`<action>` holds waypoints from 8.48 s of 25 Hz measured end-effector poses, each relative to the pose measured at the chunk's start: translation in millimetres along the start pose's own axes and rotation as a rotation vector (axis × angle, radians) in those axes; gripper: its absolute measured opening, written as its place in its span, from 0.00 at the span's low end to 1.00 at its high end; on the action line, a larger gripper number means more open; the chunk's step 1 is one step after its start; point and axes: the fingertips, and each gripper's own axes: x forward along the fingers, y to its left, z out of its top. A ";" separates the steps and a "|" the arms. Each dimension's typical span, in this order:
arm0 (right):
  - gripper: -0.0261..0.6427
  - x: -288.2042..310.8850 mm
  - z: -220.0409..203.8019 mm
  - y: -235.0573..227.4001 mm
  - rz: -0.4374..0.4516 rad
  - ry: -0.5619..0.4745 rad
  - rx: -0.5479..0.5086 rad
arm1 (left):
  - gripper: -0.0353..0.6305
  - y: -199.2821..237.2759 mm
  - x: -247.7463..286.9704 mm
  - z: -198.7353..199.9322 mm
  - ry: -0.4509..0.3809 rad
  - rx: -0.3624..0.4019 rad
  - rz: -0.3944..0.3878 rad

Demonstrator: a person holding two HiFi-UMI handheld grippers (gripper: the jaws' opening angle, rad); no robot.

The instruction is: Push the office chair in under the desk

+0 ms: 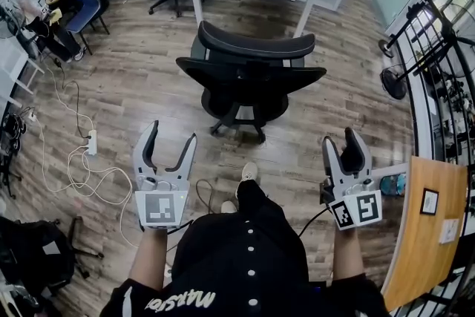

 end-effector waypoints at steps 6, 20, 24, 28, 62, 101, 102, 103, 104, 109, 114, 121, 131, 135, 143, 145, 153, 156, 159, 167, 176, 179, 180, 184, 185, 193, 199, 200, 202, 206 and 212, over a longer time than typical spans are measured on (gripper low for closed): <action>0.38 15.7 -5.0 -6.5 -0.001 0.014 0.009 | 0.54 1.7 14.7 -3.3 0.020 -0.005 -0.007; 0.37 57.2 -23.1 -20.4 0.034 0.088 -0.033 | 0.54 -0.4 58.3 -13.9 0.056 0.000 -0.038; 0.37 72.6 -28.9 -24.7 0.044 0.112 -0.060 | 0.54 0.3 73.5 -17.2 0.063 0.009 -0.054; 0.37 86.5 -33.3 -32.5 0.047 0.127 -0.065 | 0.54 -2.6 89.2 -20.4 0.070 0.032 -0.088; 0.43 187.3 -130.3 -54.0 0.191 0.432 -0.567 | 0.54 -21.4 207.5 -122.4 0.309 0.461 -0.363; 0.46 223.8 -183.9 -59.9 0.342 0.585 -0.792 | 0.51 -19.6 253.6 -154.5 0.383 0.651 -0.439; 0.46 224.1 -184.2 -59.5 0.343 0.584 -0.794 | 0.51 -19.0 253.9 -154.8 0.381 0.652 -0.438; 0.46 224.3 -184.4 -59.1 0.344 0.584 -0.795 | 0.52 -18.6 254.3 -155.0 0.379 0.652 -0.437; 0.46 224.5 -184.5 -58.6 0.347 0.585 -0.797 | 0.52 -18.2 254.8 -155.0 0.378 0.652 -0.437; 0.46 228.8 -184.4 -59.0 0.353 0.577 -0.812 | 0.53 -15.4 260.5 -155.2 0.369 0.646 -0.431; 0.46 238.9 -187.2 -61.8 0.351 0.583 -0.811 | 0.53 -10.5 272.1 -158.3 0.375 0.641 -0.428; 0.44 258.3 -190.3 -69.2 0.357 0.568 -0.835 | 0.53 -2.2 294.9 -162.6 0.405 0.635 -0.437; 0.44 280.9 -191.8 -82.2 0.362 0.565 -0.841 | 0.53 2.5 319.1 -164.2 0.413 0.636 -0.426; 0.44 286.5 -191.8 -86.1 0.361 0.570 -0.842 | 0.53 4.3 328.3 -164.6 0.414 0.637 -0.431; 0.44 303.8 -191.6 -92.4 0.356 0.551 -0.844 | 0.53 11.3 345.6 -164.4 0.413 0.633 -0.432; 0.45 307.8 -192.2 -92.7 0.357 0.556 -0.843 | 0.53 13.3 349.8 -165.0 0.415 0.631 -0.434; 0.45 321.8 -194.1 -100.7 0.356 0.557 -0.844 | 0.53 16.4 366.2 -166.7 0.410 0.635 -0.435; 0.45 325.8 -196.8 -107.0 0.356 0.564 -0.836 | 0.53 13.8 372.8 -167.6 0.409 0.638 -0.437; 0.45 331.4 -198.4 -112.0 0.358 0.573 -0.833 | 0.53 13.7 380.6 -168.6 0.403 0.640 -0.438; 0.44 340.4 -198.3 -114.0 0.353 0.561 -0.844 | 0.53 18.9 390.0 -169.4 0.401 0.639 -0.446; 0.46 347.4 -198.7 -130.5 0.355 0.559 -0.834 | 0.53 10.1 400.7 -165.5 0.384 0.643 -0.438; 0.46 349.9 -198.0 -133.1 0.358 0.566 -0.835 | 0.53 9.7 404.2 -164.5 0.381 0.643 -0.436; 0.46 351.0 -198.1 -134.0 0.358 0.566 -0.836 | 0.53 9.7 405.5 -164.5 0.382 0.642 -0.436; 0.46 356.3 -199.4 -138.0 0.356 0.562 -0.839 | 0.53 10.0 412.0 -165.9 0.390 0.637 -0.442; 0.46 357.6 -199.7 -138.9 0.355 0.560 -0.840 | 0.53 10.1 413.3 -166.1 0.392 0.636 -0.443; 0.46 369.4 -197.1 -143.6 0.371 0.553 -0.847 | 0.53 14.1 421.6 -164.2 0.400 0.631 -0.435; 0.46 384.2 -201.5 -146.1 0.375 0.586 -0.827 | 0.53 21.6 433.9 -166.9 0.382 0.634 -0.435; 0.45 386.2 -202.4 -145.6 0.381 0.596 -0.826 | 0.53 23.5 436.1 -167.8 0.377 0.635 -0.436; 0.44 391.8 -203.5 -144.4 0.387 0.598 -0.835 | 0.53 28.7 441.4 -169.7 0.378 0.637 -0.435; 0.44 405.2 -203.6 -144.6 0.371 0.577 -0.845 | 0.53 38.0 455.6 -171.3 0.387 0.636 -0.445; 0.45 424.6 -206.9 -152.4 0.362 0.594 -0.833 | 0.53 44.6 473.9 -173.3 0.377 0.640 -0.447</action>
